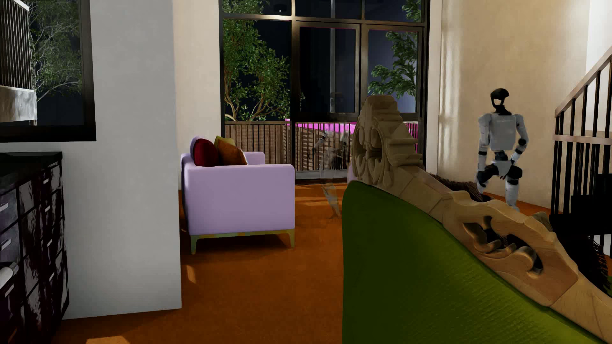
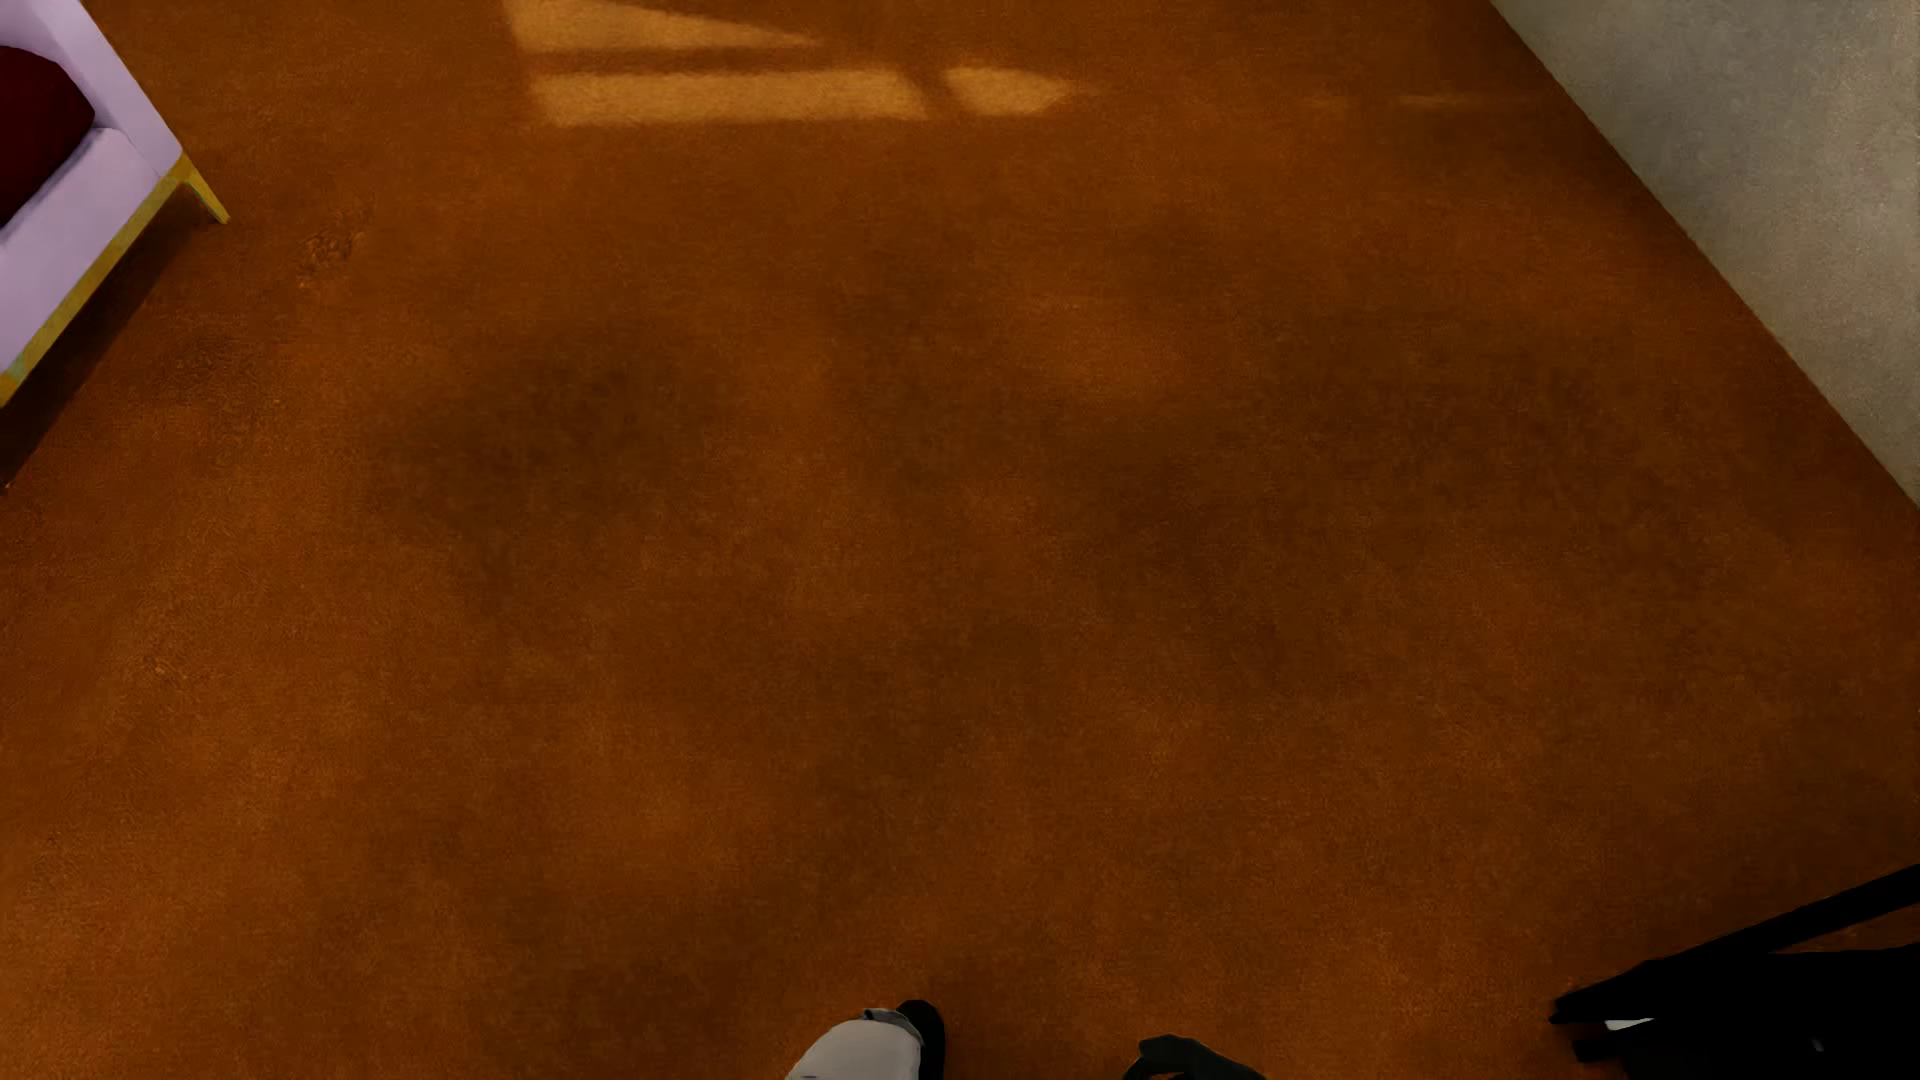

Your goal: Walk towards light purple sofa

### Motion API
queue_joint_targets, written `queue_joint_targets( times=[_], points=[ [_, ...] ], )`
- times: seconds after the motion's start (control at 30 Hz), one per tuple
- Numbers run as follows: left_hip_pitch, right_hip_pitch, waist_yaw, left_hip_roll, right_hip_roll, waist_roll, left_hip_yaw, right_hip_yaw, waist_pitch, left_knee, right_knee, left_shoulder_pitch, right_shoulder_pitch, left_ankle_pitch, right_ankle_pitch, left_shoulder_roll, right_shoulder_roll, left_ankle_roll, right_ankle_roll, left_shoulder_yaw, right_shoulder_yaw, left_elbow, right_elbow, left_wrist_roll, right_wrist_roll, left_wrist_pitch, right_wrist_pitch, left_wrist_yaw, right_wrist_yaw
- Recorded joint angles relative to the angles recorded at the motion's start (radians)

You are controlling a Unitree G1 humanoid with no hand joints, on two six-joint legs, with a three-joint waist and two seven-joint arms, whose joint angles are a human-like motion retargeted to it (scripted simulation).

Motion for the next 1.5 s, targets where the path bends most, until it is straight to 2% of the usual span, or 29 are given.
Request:
queue_joint_targets(
  times=[0.1, 0.13, 0.17, 0.23, 0.27, 0.33, 0.37, 0.4, 0.43, 0.5, 0.57, 0.6, 0.67, 0.77, 0.83, 0.9, 0.97, 1.0, 1.07, 1.13, 1.17, 1.2, 1.27, 1.33, 1.4, 1.43, 1.47, 1.5],
  points=[
    [-0.016, 0.058, 0.021, 0.016, 0.000, 0.005, 0.000, 0.000, -0.029, -0.088, -0.007, 0.026, -0.012, -0.125, -0.069, -0.010, -0.005, 0.000, 0.000, -0.028, 0.016, 0.085, 0.003, 0.000, 0.000, 0.000, 0.000, 0.000, 0.000],
    [-0.027, 0.078, 0.028, 0.018, -0.008, -0.001, 0.000, 0.000, -0.040, -0.071, -0.004, 0.030, -0.008, -0.100, -0.064, -0.010, 0.001, 0.000, 0.000, -0.032, 0.008, 0.113, 0.016, 0.000, 0.000, 0.000, 0.000, 0.000, 0.000],
    [-0.045, 0.092, 0.033, 0.015, -0.019, -0.012, 0.000, 0.000, -0.056, -0.054, 0.000, 0.031, 0.004, -0.018, -0.027, -0.008, 0.010, 0.000, 0.000, -0.032, -0.011, 0.139, 0.035, 0.000, 0.000, 0.000, 0.000, 0.000, 0.000],
    [-0.084, 0.115, 0.033, -0.009, -0.052, -0.054, 0.000, 0.000, -0.096, 0.008, 0.019, 0.019, 0.045, 0.159, 0.157, 0.004, 0.036, 0.000, 0.000, -0.029, -0.057, 0.195, 0.111, 0.000, 0.000, 0.000, 0.000, 0.000, 0.000],
    [-0.075, 0.125, 0.031, -0.036, -0.073, -0.078, 0.000, 0.000, -0.109, 0.037, 0.047, 0.006, 0.067, 0.186, 0.307, 0.016, 0.042, 0.000, 0.000, -0.026, -0.059, 0.210, 0.159, 0.000, 0.000, 0.000, 0.000, 0.000, 0.000],
    [0.006, 0.069, 0.023, -0.088, -0.106, -0.103, 0.000, 0.000, -0.123, 0.038, 0.200, -0.024, 0.100, 0.147, 0.672, 0.039, 0.020, 0.000, 0.000, -0.009, 0.014, 0.190, 0.207, 0.000, 0.000, 0.000, 0.000, 0.000, 0.000],
    [0.057, -0.002, 0.012, -0.105, -0.116, -0.106, 0.000, 0.000, -0.121, 0.028, 0.324, -0.043, 0.107, 0.107, 0.810, 0.047, 0.002, 0.000, 0.000, 0.011, 0.058, 0.159, 0.210, 0.000, 0.000, 0.000, 0.000, 0.000, 0.000],
    [0.106, -0.085, -0.011, -0.124, -0.127, -0.113, 0.000, 0.000, -0.111, 0.020, 0.460, -0.067, 0.110, 0.065, 0.875, 0.057, -0.012, 0.000, 0.000, 0.029, 0.080, 0.121, 0.213, 0.000, 0.000, 0.000, 0.000, 0.000, 0.000],
    [0.159, -0.169, -0.046, -0.145, -0.135, -0.121, 0.000, 0.000, -0.098, 0.009, 0.595, -0.096, 0.113, 0.023, 0.857, 0.068, -0.015, 0.000, 0.000, 0.039, 0.074, 0.084, 0.227, 0.000, 0.000, 0.000, 0.000, 0.000, 0.000],
    [0.277, -0.326, -0.140, -0.182, -0.131, -0.121, 0.000, 0.000, -0.074, -0.028, 0.786, -0.167, 0.131, -0.058, 0.659, 0.092, -0.005, 0.000, 0.000, 0.045, -0.006, 0.023, 0.283, 0.000, 0.000, 0.000, 0.000, 0.000, 0.000],
    [0.403, -0.445, -0.235, -0.192, -0.104, -0.102, 0.000, 0.000, -0.058, -0.069, 0.769, -0.248, 0.164, -0.136, 0.506, 0.096, 0.002, 0.000, 0.000, 0.073, -0.086, -0.008, 0.335, 0.000, 0.000, 0.000, 0.000, 0.000, 0.000],
    [0.463, -0.490, -0.275, -0.184, -0.086, -0.087, 0.000, 0.000, -0.052, -0.089, 0.679, -0.287, 0.180, -0.172, 0.493, 0.090, -0.002, 0.000, 0.000, 0.097, -0.096, -0.022, 0.348, 0.000, 0.000, 0.000, 0.000, 0.000, 0.000],
    [0.562, -0.554, -0.334, -0.157, -0.058, -0.059, 0.000, 0.000, -0.044, -0.124, 0.411, -0.349, 0.208, -0.233, 0.562, 0.075, -0.018, 0.000, 0.000, 0.136, -0.073, -0.076, 0.347, 0.000, 0.000, 0.000, 0.000, 0.000, 0.000],
    [0.696, -0.590, -0.374, -0.122, -0.066, -0.049, 0.000, 0.000, -0.054, -0.168, 0.028, -0.363, 0.242, -0.332, 0.697, 0.069, -0.025, 0.000, 0.000, 0.171, -0.048, -0.228, 0.333, 0.000, 0.000, 0.000, 0.000, 0.000, 0.000],
    [0.767, -0.590, -0.396, -0.099, -0.084, -0.050, 0.000, 0.000, -0.061, -0.169, -0.080, -0.329, 0.257, -0.381, 0.751, 0.063, -0.022, 0.000, 0.000, 0.182, -0.069, -0.313, 0.336, 0.000, 0.000, 0.000, 0.000, 0.000, 0.000],
    [0.800, -0.602, -0.410, -0.073, -0.073, -0.034, 0.000, 0.000, -0.067, -0.143, -0.046, -0.286, 0.262, -0.378, 0.716, 0.047, -0.019, 0.000, 0.000, 0.161, -0.108, -0.319, 0.339, 0.000, 0.000, 0.000, 0.000, 0.000, 0.000],
    [0.815, -0.626, -0.394, -0.035, -0.028, 0.005, 0.000, 0.000, -0.087, -0.088, 0.043, -0.240, 0.246, -0.317, 0.805, 0.021, -0.023, 0.000, 0.000, 0.101, -0.091, -0.212, 0.358, 0.000, 0.000, 0.000, 0.000, 0.000, 0.000],
    [0.817, -0.617, -0.378, -0.014, -0.004, 0.029, 0.000, 0.000, -0.092, -0.039, 0.086, -0.219, 0.228, -0.251, 0.799, 0.005, -0.027, 0.000, 0.000, 0.062, -0.061, -0.112, 0.370, 0.000, 0.000, 0.000, 0.000, 0.000, 0.000],
    [0.746, -0.535, -0.357, 0.026, 0.007, 0.058, 0.000, 0.000, -0.085, 0.152, 0.125, -0.188, 0.173, -0.041, 0.714, -0.013, -0.033, 0.000, 0.000, -0.057, -0.014, 0.108, 0.371, 0.000, 0.000, 0.000, 0.000, 0.000, 0.000],
    [0.553, -0.443, -0.323, 0.067, 0.021, 0.078, 0.000, 0.000, -0.069, 0.461, 0.122, -0.157, 0.121, 0.151, 0.603, 0.015, -0.046, 0.000, 0.000, -0.224, -0.023, 0.183, 0.314, 0.000, 0.000, 0.000, 0.000, 0.000, 0.000],
    [0.450, -0.399, -0.293, 0.072, 0.030, 0.085, 0.000, 0.000, -0.058, 0.622, 0.119, -0.131, 0.101, 0.162, 0.544, 0.037, -0.057, 0.000, 0.000, -0.255, -0.039, 0.163, 0.275, 0.000, 0.000, 0.000, 0.000, 0.000, 0.000],
    [0.357, -0.351, -0.257, 0.059, 0.033, 0.085, 0.000, 0.000, -0.048, 0.750, 0.113, -0.100, 0.083, 0.112, 0.488, 0.055, -0.069, 0.000, 0.000, -0.237, -0.064, 0.132, 0.236, 0.000, 0.000, 0.000, 0.000, 0.000, 0.000],
    [0.204, -0.248, -0.175, 0.010, 0.026, 0.080, 0.000, 0.000, -0.032, 0.832, 0.094, -0.042, 0.047, -0.009, 0.391, 0.071, -0.086, 0.000, 0.000, -0.116, -0.161, 0.073, 0.170, 0.000, 0.000, 0.000, 0.000, 0.000, 0.000],
    [0.101, -0.145, -0.090, -0.018, 0.016, 0.084, 0.000, 0.000, -0.020, 0.664, 0.071, -0.008, 0.010, -0.017, 0.315, 0.066, -0.101, 0.000, 0.000, 0.007, -0.284, 0.032, 0.098, 0.000, 0.000, 0.000, 0.000, 0.000, 0.000],
    [0.050, -0.062, -0.019, -0.022, 0.003, 0.082, 0.000, 0.000, -0.024, 0.318, 0.048, 0.007, -0.034, 0.063, 0.243, 0.052, -0.110, 0.000, 0.000, 0.074, -0.380, 0.015, 0.021, 0.000, 0.000, 0.000, 0.000, 0.000, 0.000],
    [0.051, -0.024, 0.008, -0.018, 0.001, 0.080, 0.000, 0.000, -0.031, 0.132, 0.034, 0.013, -0.062, 0.068, 0.203, 0.040, -0.112, 0.000, 0.000, 0.095, -0.409, 0.017, -0.014, 0.000, 0.000, 0.000, 0.000, 0.000, 0.000],
    [0.067, 0.022, 0.027, -0.009, 0.004, 0.083, 0.000, 0.000, -0.036, -0.026, 0.017, 0.018, -0.092, 0.020, 0.159, 0.027, -0.112, 0.000, 0.000, 0.106, -0.426, 0.028, -0.047, 0.000, 0.000, 0.000, 0.000, 0.000, 0.000],
    [0.086, 0.071, 0.041, 0.003, 0.010, 0.087, 0.000, 0.000, -0.042, -0.114, 0.000, 0.021, -0.122, -0.082, 0.116, 0.013, -0.111, 0.000, 0.000, 0.100, -0.433, 0.047, -0.078, 0.000, 0.000, 0.000, 0.000, 0.000, 0.000]
  ],
)
